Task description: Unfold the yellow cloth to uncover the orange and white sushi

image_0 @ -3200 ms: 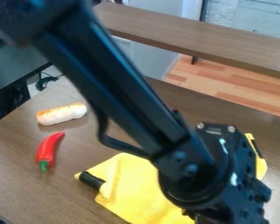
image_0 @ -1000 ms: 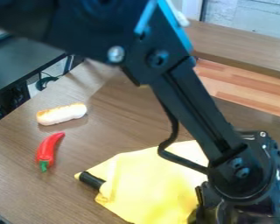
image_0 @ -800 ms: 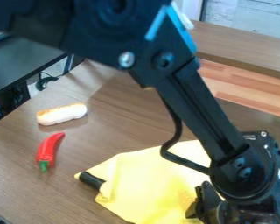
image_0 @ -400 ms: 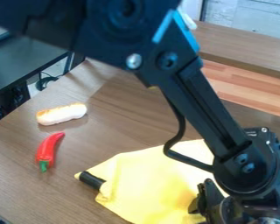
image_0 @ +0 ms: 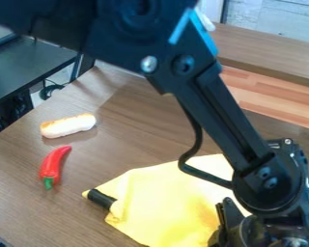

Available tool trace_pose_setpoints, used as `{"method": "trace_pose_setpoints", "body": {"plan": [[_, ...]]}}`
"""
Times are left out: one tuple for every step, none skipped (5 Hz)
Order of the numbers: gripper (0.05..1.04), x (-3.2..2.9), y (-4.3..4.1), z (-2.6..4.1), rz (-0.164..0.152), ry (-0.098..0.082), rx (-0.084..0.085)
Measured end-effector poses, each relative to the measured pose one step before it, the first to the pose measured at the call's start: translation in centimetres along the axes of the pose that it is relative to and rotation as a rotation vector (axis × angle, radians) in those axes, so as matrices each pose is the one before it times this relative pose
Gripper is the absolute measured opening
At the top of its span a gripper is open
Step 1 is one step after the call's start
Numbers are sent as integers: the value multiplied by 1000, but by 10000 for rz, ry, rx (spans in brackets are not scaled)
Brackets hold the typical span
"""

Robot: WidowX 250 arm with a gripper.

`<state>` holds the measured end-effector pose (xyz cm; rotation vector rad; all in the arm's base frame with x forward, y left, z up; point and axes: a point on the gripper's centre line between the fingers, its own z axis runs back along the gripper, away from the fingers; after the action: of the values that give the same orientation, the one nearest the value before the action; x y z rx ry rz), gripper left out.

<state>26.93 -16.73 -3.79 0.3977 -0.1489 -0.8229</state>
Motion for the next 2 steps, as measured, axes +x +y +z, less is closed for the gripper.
{"method": "trace_pose_setpoints", "body": {"plan": [[58,-492,422,30,23,119,46],[50,-360,2815,1182,506,-168,-364]]}}
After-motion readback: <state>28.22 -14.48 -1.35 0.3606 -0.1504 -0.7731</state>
